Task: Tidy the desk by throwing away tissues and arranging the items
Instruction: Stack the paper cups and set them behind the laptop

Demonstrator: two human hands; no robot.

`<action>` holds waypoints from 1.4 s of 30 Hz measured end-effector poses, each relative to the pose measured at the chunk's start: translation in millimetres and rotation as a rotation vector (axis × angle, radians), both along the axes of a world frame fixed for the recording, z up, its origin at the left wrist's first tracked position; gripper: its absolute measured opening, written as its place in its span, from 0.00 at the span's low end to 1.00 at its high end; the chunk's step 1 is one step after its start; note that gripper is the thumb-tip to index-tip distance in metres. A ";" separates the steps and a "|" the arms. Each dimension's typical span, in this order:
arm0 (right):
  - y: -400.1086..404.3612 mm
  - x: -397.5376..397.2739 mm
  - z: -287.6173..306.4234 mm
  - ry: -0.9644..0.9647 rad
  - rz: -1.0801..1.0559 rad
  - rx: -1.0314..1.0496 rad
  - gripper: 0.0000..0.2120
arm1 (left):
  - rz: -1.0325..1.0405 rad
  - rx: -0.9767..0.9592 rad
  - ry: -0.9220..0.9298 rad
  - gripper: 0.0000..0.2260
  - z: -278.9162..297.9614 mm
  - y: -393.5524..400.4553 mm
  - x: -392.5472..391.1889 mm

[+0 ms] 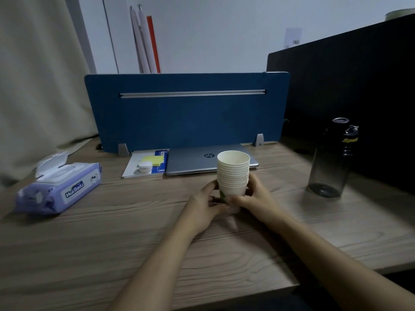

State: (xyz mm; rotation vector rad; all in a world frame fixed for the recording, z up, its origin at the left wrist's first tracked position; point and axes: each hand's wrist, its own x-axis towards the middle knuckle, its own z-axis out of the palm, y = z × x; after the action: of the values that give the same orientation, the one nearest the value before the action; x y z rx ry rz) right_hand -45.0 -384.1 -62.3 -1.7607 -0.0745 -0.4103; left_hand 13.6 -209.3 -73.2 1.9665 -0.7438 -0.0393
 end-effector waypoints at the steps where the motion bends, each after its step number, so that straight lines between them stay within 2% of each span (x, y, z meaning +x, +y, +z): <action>1: -3.3 1.5 -4.1 0.004 -0.024 -0.021 0.31 | -0.014 0.025 -0.012 0.28 0.2 -1.1 0.3; 9: -57.5 18.1 -13.7 0.007 -0.330 -0.057 0.32 | 0.029 0.279 -0.185 0.26 0.2 -2.1 11.6; 17: -92.5 42.4 -13.0 0.027 -0.532 -0.120 0.30 | 0.196 0.488 -0.363 0.24 -1.8 3.9 63.1; 23: -119.3 75.3 -11.8 0.108 -0.663 -0.064 0.25 | 0.235 0.512 -0.408 0.24 -6.8 3.0 94.7; 29: -150.2 115.6 -14.0 0.110 -0.740 -0.171 0.29 | 0.297 0.523 -0.439 0.25 -11.7 -0.7 125.0; 42: -179.4 215.1 -16.3 0.195 -0.709 -0.362 0.25 | 0.323 0.538 -0.451 0.24 -16.4 -15.0 165.0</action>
State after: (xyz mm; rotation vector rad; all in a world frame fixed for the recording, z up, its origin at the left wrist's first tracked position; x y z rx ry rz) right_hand 170.1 -563.5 -78.7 -2.1478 0.6685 -0.7641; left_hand 178.6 -224.3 -89.5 2.6368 -0.7377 0.4548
